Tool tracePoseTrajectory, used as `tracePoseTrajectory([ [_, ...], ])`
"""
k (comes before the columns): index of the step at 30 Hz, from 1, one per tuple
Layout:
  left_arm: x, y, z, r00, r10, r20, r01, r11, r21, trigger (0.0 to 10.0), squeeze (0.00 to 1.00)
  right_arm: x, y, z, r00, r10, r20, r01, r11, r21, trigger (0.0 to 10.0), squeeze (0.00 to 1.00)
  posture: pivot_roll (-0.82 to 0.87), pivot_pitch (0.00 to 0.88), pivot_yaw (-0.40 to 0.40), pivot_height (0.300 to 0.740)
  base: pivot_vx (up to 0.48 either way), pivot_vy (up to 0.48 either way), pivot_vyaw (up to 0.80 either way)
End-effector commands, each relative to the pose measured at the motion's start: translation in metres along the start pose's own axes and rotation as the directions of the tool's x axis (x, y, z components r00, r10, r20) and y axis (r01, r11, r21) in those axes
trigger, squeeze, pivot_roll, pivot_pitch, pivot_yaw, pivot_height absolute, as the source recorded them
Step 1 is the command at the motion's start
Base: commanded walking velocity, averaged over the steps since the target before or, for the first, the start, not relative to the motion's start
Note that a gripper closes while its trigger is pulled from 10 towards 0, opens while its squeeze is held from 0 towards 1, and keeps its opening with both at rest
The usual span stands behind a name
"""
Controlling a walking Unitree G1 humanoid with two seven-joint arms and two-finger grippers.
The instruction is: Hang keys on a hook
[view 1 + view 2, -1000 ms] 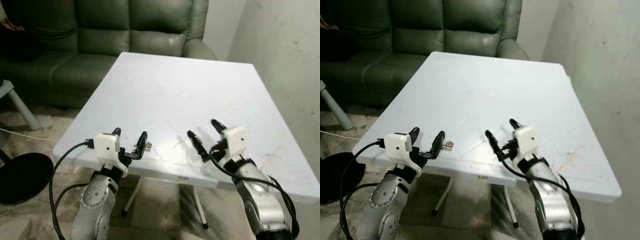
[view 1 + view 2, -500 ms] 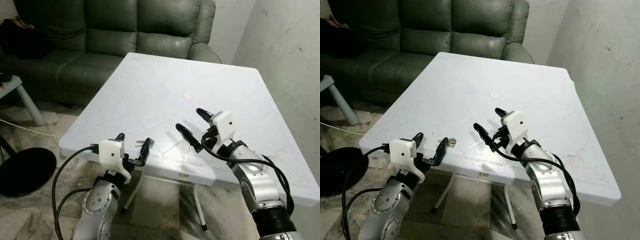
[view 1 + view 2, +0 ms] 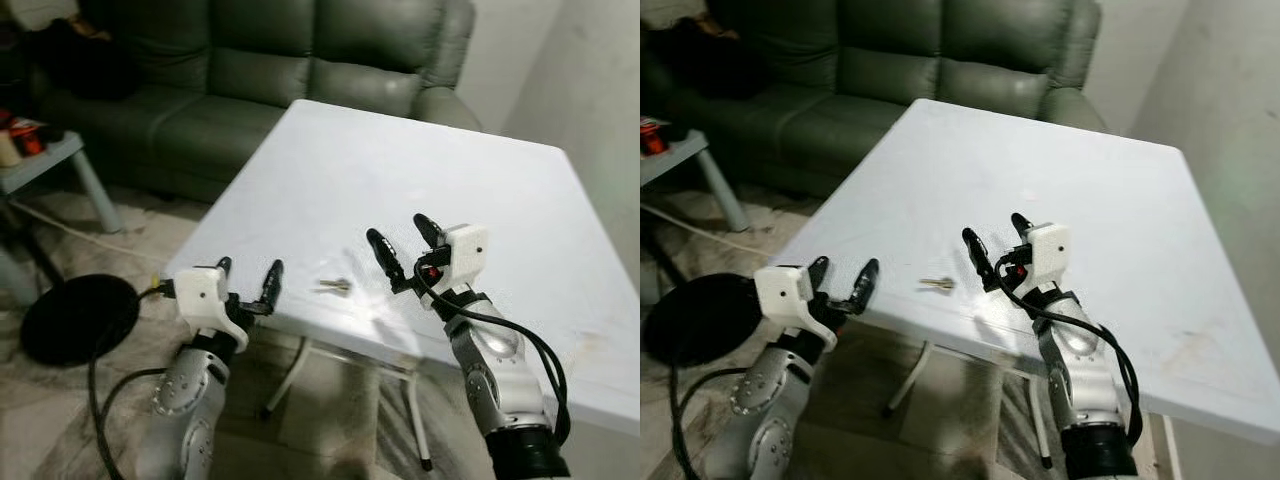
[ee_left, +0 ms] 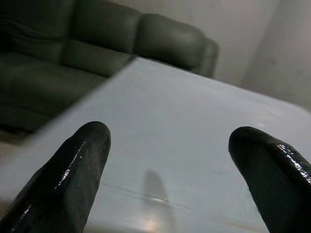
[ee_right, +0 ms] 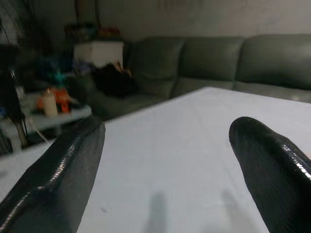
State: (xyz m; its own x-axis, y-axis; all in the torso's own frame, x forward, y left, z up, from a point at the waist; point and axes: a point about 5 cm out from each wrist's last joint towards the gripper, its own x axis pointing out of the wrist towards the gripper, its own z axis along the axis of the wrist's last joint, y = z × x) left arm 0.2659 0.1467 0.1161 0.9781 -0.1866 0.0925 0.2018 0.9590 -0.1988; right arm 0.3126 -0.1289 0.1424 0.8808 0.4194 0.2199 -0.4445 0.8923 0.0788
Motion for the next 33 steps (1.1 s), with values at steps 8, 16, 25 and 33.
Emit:
tracePoseTrajectory([
  [8, 0.009, -0.01, 0.003, 0.999, -0.037, 0.008, 0.038, 0.999, -0.035, 10.0, 0.0, -0.012, -0.005, 0.002, 0.997, -0.078, 0.011, 0.078, 0.997, 0.012, 10.0, 0.0, 0.0, 0.0, -0.064, 0.715, 0.0, 0.476, 0.0],
  [16, 0.011, -0.007, 0.002, 1.0, 0.001, 0.0, -0.001, 0.999, -0.049, 10.0, 0.0, -0.014, -0.004, 0.002, 0.995, -0.102, -0.001, 0.102, 0.995, 0.02, 10.0, 0.0, 0.0, 0.0, -0.07, 0.715, 0.0, 0.179, 0.0],
  [25, 0.011, -0.009, 0.0, 1.0, 0.004, -0.007, -0.005, 0.998, -0.057, 10.0, 0.0, -0.02, -0.003, -0.002, 0.993, -0.113, -0.026, 0.114, 0.993, 0.006, 10.0, 0.0, 0.0, 0.0, -0.072, 0.715, 0.0, 0.0, 0.0],
  [33, 0.012, -0.009, -0.001, 1.0, 0.005, -0.012, -0.006, 0.998, -0.065, 10.0, 0.0, -0.022, -0.004, -0.004, 0.993, -0.112, -0.041, 0.112, 0.994, -0.005, 10.0, 0.0, 0.01, 0.0, -0.073, 0.715, 0.0, 0.0, 0.0],
])
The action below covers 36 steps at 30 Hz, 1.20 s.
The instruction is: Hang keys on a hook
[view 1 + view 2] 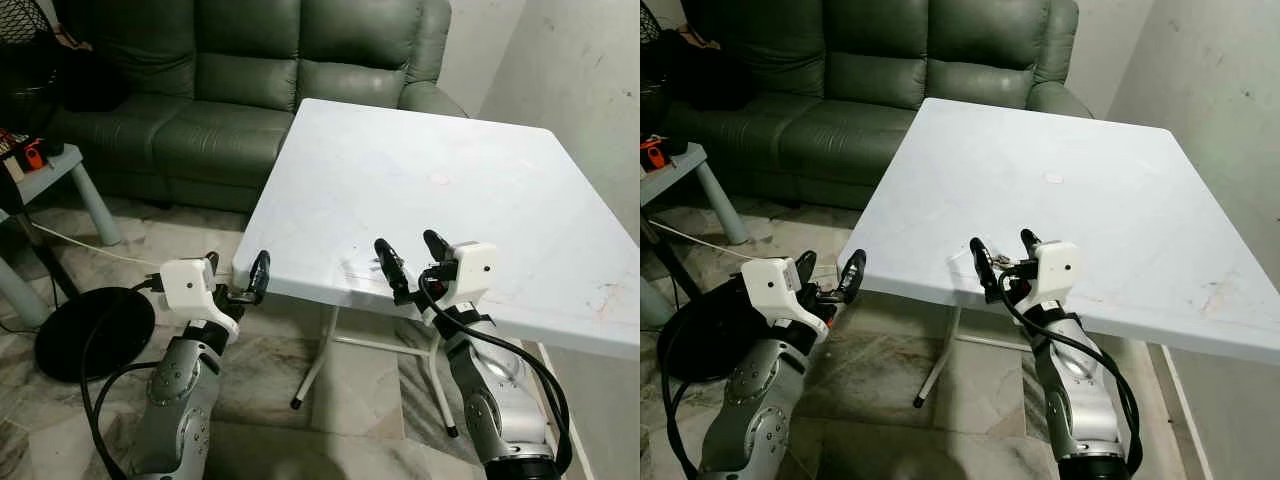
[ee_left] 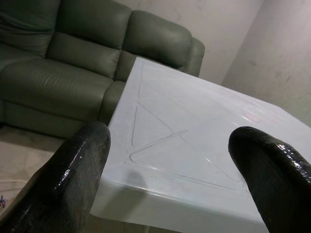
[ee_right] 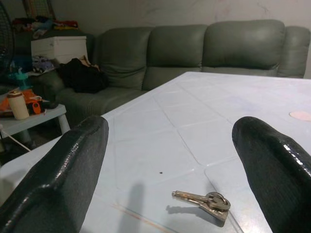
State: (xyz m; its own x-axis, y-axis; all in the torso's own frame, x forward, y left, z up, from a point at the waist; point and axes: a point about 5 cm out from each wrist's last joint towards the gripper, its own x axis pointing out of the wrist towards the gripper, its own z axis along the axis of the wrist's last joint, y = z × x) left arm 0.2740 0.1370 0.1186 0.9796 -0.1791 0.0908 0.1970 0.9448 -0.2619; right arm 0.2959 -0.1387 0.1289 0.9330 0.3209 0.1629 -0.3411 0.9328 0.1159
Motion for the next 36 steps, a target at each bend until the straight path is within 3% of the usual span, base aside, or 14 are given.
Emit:
tracePoseTrajectory([
  [1, 0.0015, -0.0008, -0.0014, 1.0, -0.001, -0.012, 0.001, 1.0, -0.001, 10.0, 0.0, -0.0005, -0.0011, 0.0048, 1.0, 0.003, 0.003, -0.003, 1.0, -0.017, 10.0, 0.0, 0.01, 0.0, -0.073, 0.715, 0.0, 0.0, 0.0],
  [5, 0.0025, -0.0017, -0.0024, 1.0, -0.003, -0.018, 0.004, 1.0, 0.004, 10.0, 0.0, -0.0006, -0.0013, 0.0022, 1.0, 0.002, -0.017, -0.002, 1.0, -0.014, 10.0, 0.0, 0.01, 0.0, -0.071, 0.715, 0.0, 0.0, -0.15],
  [30, 0.0019, -0.0067, -0.0061, 1.0, -0.008, -0.03, 0.007, 1.0, -0.015, 10.0, 0.0, -0.0016, -0.0004, -0.0005, 0.999, 0.014, -0.04, -0.014, 1.0, -0.012, 10.0, 0.0, 0.01, 0.0, -0.073, 0.715, 0.0, 0.0, -0.68],
  [36, 0.0009, -0.0091, -0.0067, 1.0, -0.006, -0.03, 0.006, 1.0, -0.003, 10.0, 0.0, -0.0012, 0.0035, -0.0001, 0.997, 0.057, -0.042, -0.058, 0.998, -0.02, 10.0, 0.0, 0.01, 0.0, -0.075, 0.715, 0.0, 0.0, -0.07],
])
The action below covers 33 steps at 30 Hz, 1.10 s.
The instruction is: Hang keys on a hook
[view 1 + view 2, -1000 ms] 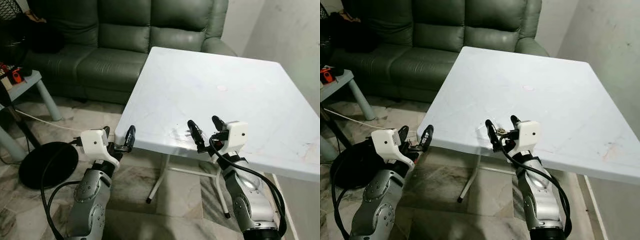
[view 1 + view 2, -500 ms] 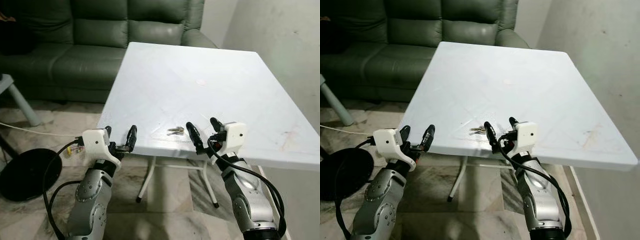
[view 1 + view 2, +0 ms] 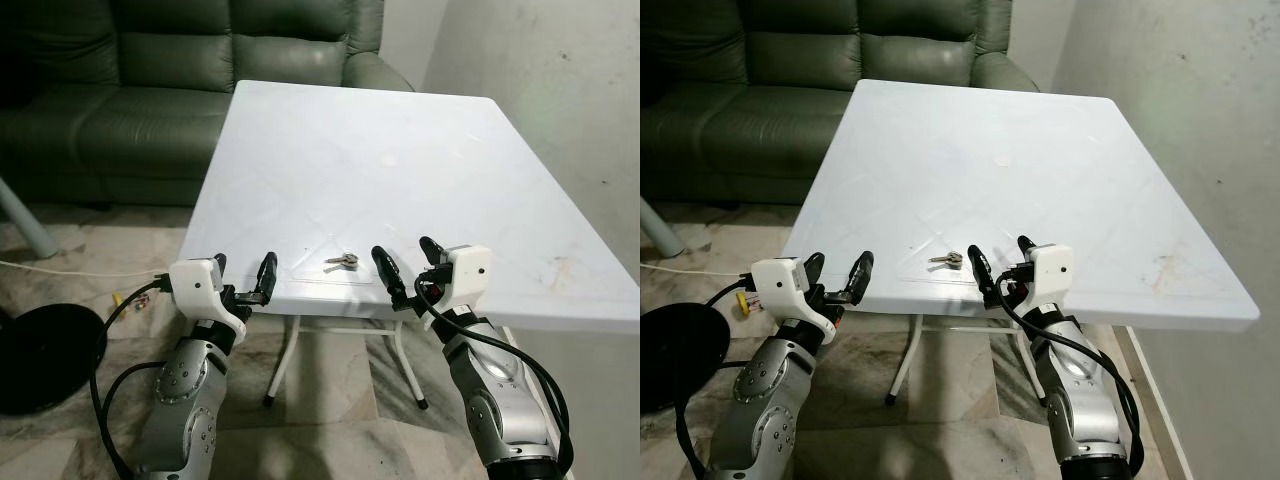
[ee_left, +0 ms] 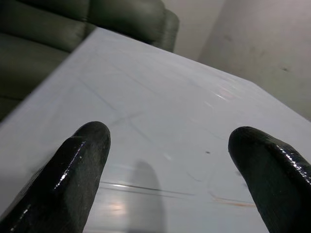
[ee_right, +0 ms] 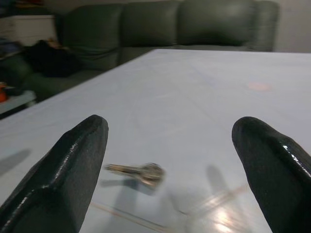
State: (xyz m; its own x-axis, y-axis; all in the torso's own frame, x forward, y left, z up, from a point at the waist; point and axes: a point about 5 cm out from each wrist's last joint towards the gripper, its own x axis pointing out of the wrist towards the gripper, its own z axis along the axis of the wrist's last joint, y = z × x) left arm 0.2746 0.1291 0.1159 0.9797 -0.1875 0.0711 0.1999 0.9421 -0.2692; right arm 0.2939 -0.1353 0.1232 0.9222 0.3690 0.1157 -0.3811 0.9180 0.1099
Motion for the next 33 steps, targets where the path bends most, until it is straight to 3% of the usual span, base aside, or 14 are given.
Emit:
tracePoseTrajectory([
  [1, -0.001, -0.003, -0.002, 1.0, -0.003, -0.01, 0.004, 1.0, 0.005, 10.0, 0.0, 0.0, 0.0, 0.006, 1.0, 0.02, 0.008, -0.019, 0.999, -0.028, 10.0, 0.0, 0.01, 0.0, -0.075, 0.715, 0.0, 0.0, 0.0],
  [5, -0.002, -0.006, -0.004, 1.0, -0.017, -0.024, 0.018, 1.0, 0.026, 10.0, 0.0, 0.005, -0.006, 0.002, 0.997, 0.05, -0.055, -0.056, 0.994, -0.099, 10.0, 0.0, 0.01, 0.0, -0.079, 0.715, 0.0, 0.0, 0.0],
  [14, -0.002, -0.009, -0.001, 0.999, -0.035, -0.022, 0.036, 0.999, 0.034, 10.0, 0.0, 0.027, -0.03, 0.007, 0.988, -0.039, -0.15, 0.007, 0.978, -0.209, 10.0, 0.0, 0.02, 0.009, -0.099, 0.715, 0.0, 0.0, 0.0],
  [22, -0.006, -0.014, -0.001, 0.998, -0.047, -0.029, 0.048, 0.999, 0.024, 10.0, 0.0, 0.044, -0.028, 0.011, 0.975, 0.064, -0.211, -0.095, 0.985, -0.143, 10.0, 0.0, 0.03, 0.071, -0.12, 0.715, 0.0, 0.0, 0.0],
  [33, -0.017, -0.021, -0.004, 0.997, -0.049, -0.052, 0.049, 0.999, 0.0, 10.0, 0.0, 0.061, -0.023, 0.005, 0.939, 0.167, -0.302, -0.219, 0.964, -0.148, 10.0, 0.0, 0.05, 0.123, -0.133, 0.715, 0.0, 0.0, 0.0],
])
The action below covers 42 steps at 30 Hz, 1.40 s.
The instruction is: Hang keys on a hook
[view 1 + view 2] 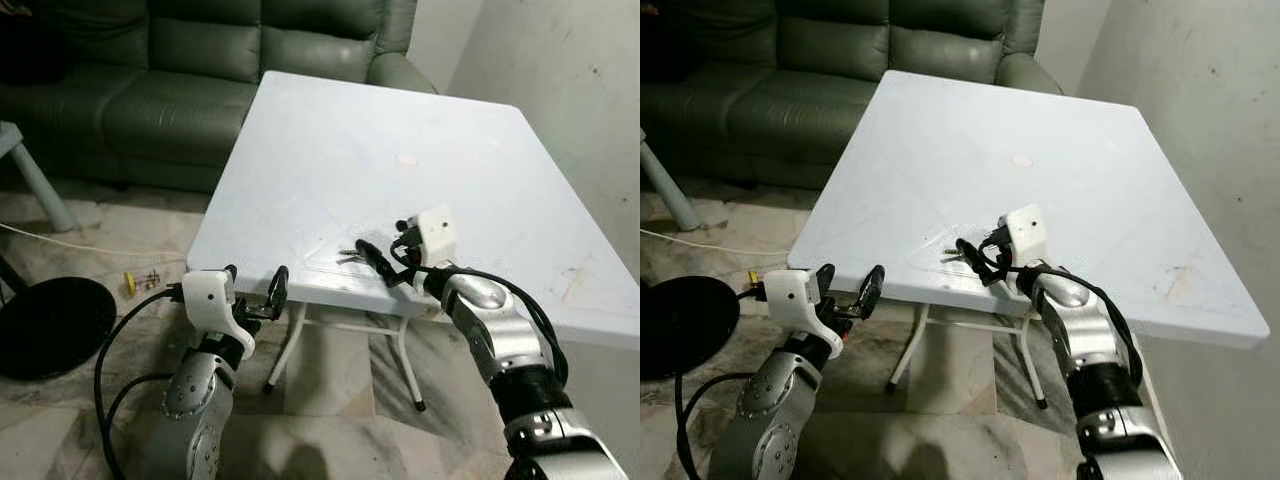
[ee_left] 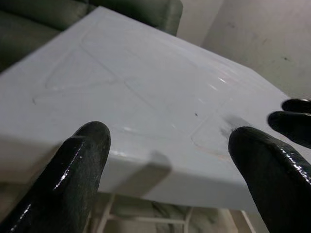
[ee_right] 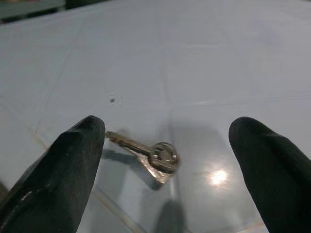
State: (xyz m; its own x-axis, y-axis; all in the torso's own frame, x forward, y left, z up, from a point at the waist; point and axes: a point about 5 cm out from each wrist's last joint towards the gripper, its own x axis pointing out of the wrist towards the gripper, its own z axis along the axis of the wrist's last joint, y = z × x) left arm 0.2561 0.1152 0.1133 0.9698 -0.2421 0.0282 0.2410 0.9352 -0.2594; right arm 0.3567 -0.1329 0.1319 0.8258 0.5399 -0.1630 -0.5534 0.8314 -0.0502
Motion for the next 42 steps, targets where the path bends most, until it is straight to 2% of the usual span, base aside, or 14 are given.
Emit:
tracePoseTrajectory([
  [1, -0.003, -0.007, 0.002, 1.0, -0.009, -0.001, 0.009, 1.0, -0.011, 10.0, 0.0, 0.003, -0.001, 0.002, 1.0, 0.018, -0.007, -0.018, 1.0, -0.016, 10.0, 0.0, 0.05, 0.134, -0.137, 0.715, 0.0, 0.0, 0.0],
  [10, -0.01, -0.011, 0.002, 1.0, -0.006, -0.012, 0.005, 1.0, -0.023, 10.0, 0.0, 0.013, 0.006, 0.0, 1.0, 0.018, -0.024, -0.018, 1.0, -0.018, 10.0, 0.0, 0.06, 0.162, -0.14, 0.715, 0.0, 0.0, 0.0],
  [21, -0.016, -0.011, 0.002, 1.0, 0.004, -0.026, -0.005, 1.0, -0.027, 10.0, 0.0, 0.017, 0.011, -0.005, 0.999, 0.019, -0.046, -0.021, 0.999, -0.028, 10.0, 0.0, 0.07, 0.175, -0.141, 0.715, 0.0, 0.0, 0.0],
  [25, -0.018, -0.011, 0.002, 0.999, 0.012, -0.033, -0.012, 1.0, -0.028, 10.0, 0.0, 0.017, 0.01, -0.005, 0.999, -0.014, -0.029, 0.013, 0.999, -0.033, 10.0, 0.0, 0.07, 0.178, -0.142, 0.715, 0.0, 0.0, 0.0],
  [26, -0.018, -0.011, 0.002, 0.999, 0.013, -0.033, -0.014, 1.0, -0.028, 10.0, 0.0, 0.017, 0.01, -0.006, 0.999, -0.015, -0.033, 0.014, 0.999, -0.033, 3.7, 0.0, 0.07, 0.178, -0.142, 0.715, 0.0, 0.0, 0.0],
  [27, -0.018, -0.011, 0.002, 0.999, 0.013, -0.034, -0.014, 1.0, -0.028, 10.0, 0.0, 0.017, 0.01, -0.006, 0.999, -0.014, -0.037, 0.013, 0.999, -0.032, 3.7, 0.0, 0.07, 0.178, -0.142, 0.715, 0.0, 0.0, 0.0],
  [28, -0.018, -0.011, 0.002, 0.999, 0.015, -0.034, -0.016, 0.999, -0.029, 10.0, 0.0, 0.017, 0.01, -0.005, 0.999, -0.023, -0.036, 0.022, 0.999, -0.041, 2.6, 0.0, 0.07, 0.177, -0.144, 0.715, 0.0, 0.0, 0.0],
  [30, -0.018, -0.012, 0.002, 0.999, 0.016, -0.033, -0.017, 0.999, -0.03, 10.0, 0.0, 0.018, 0.009, -0.006, 0.999, -0.031, -0.042, 0.03, 0.999, -0.035, 2.4, 0.0, 0.07, 0.177, -0.144, 0.715, 0.0, 0.0, 0.0],
  [31, -0.018, -0.012, 0.002, 0.999, 0.016, -0.033, -0.017, 0.999, -0.031, 10.0, 0.0, 0.018, 0.009, -0.005, 0.999, -0.032, -0.035, 0.031, 0.999, -0.04, 0.7, 0.0, 0.07, 0.175, -0.145, 0.715, 0.0, 0.0, 0.0],
  [32, -0.017, -0.012, 0.002, 0.999, 0.016, -0.032, -0.017, 0.999, -0.031, 10.0, 0.0, 0.018, 0.009, -0.004, 0.999, -0.033, -0.032, 0.031, 0.998, -0.047, 0.7, 0.0, 0.07, 0.175, -0.145, 0.715, 0.0, 0.0, 0.0],
  [33, -0.017, -0.012, 0.002, 0.999, 0.017, -0.033, -0.018, 0.999, -0.032, 10.0, 0.0, 0.018, 0.008, -0.004, 0.999, -0.034, -0.027, 0.033, 0.999, -0.038, 0.0, 0.0, 0.07, 0.175, -0.145, 0.715, 0.0, 0.0, 0.0],
  [35, -0.017, -0.012, 0.002, 0.999, 0.018, -0.033, -0.019, 0.999, -0.033, 10.0, 0.0, 0.017, 0.006, -0.003, 0.999, -0.05, -0.021, 0.048, 0.997, -0.058, 0.0, 0.0, 0.07, 0.175, -0.145, 0.715, 0.0, 0.0, 0.0],
  [36, -0.017, -0.012, 0.002, 0.999, 0.019, -0.033, -0.02, 0.999, -0.034, 10.0, 0.0, 0.018, 0.006, -0.003, 0.999, -0.042, -0.026, 0.041, 0.999, -0.033, 0.0, 0.0, 0.07, 0.176, -0.145, 0.715, 0.0, 0.0, 0.0],
  [42, -0.017, -0.012, 0.002, 0.999, 0.024, -0.036, -0.025, 0.999, -0.039, 10.0, 0.0, 0.018, 0.003, -0.001, 0.998, -0.067, -0.007, 0.066, 0.997, -0.036, 0.0, 0.0, 0.07, 0.182, -0.146, 0.715, 0.0, 0.0, 0.0],
])
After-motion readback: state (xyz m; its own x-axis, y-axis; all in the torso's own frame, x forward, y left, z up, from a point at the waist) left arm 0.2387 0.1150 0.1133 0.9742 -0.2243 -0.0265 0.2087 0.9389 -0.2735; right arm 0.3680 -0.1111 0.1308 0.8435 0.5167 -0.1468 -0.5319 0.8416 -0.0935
